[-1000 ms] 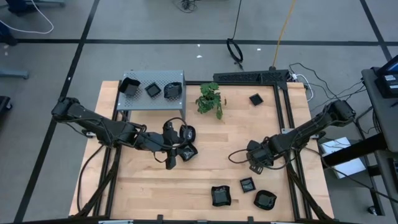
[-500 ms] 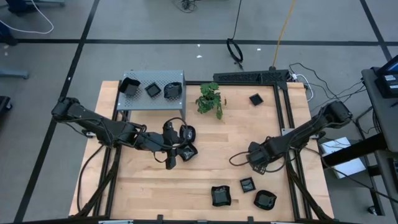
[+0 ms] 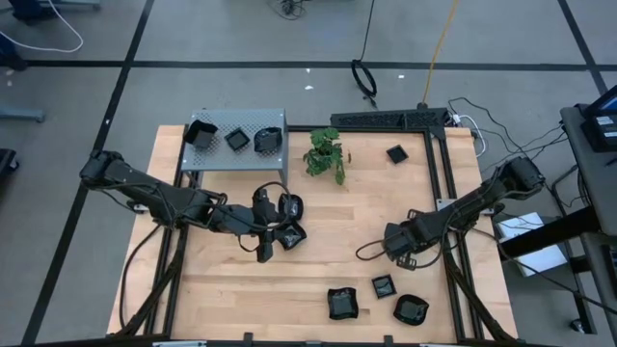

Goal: Pick & Place Mini shaped plates
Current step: Move the leaf-shaped plate to the center of the table

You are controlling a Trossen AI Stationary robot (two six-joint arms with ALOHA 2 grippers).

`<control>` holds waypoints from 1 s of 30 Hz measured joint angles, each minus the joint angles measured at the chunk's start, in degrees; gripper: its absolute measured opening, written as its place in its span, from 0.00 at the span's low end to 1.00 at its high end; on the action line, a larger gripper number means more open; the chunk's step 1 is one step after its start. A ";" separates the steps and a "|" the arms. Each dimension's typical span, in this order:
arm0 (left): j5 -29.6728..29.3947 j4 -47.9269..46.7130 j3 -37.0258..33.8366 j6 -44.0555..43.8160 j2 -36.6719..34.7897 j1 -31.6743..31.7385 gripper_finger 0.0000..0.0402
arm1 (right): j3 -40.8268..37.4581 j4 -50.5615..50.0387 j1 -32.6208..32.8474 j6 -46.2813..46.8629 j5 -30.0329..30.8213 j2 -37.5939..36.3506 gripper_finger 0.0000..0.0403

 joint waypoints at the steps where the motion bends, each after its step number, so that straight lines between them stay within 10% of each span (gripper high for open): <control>1: 0.00 -0.01 0.00 0.00 0.00 0.01 0.37 | 0.15 0.48 -0.06 -1.03 0.55 0.00 0.01; 14: -0.11 0.00 0.00 0.00 0.00 0.03 0.37 | 3.18 24.55 -3.66 -25.14 11.76 1.03 0.00; 30: -0.15 0.08 0.00 -0.02 -0.02 0.03 0.37 | 12.23 56.45 -14.87 -52.97 11.45 22.15 0.00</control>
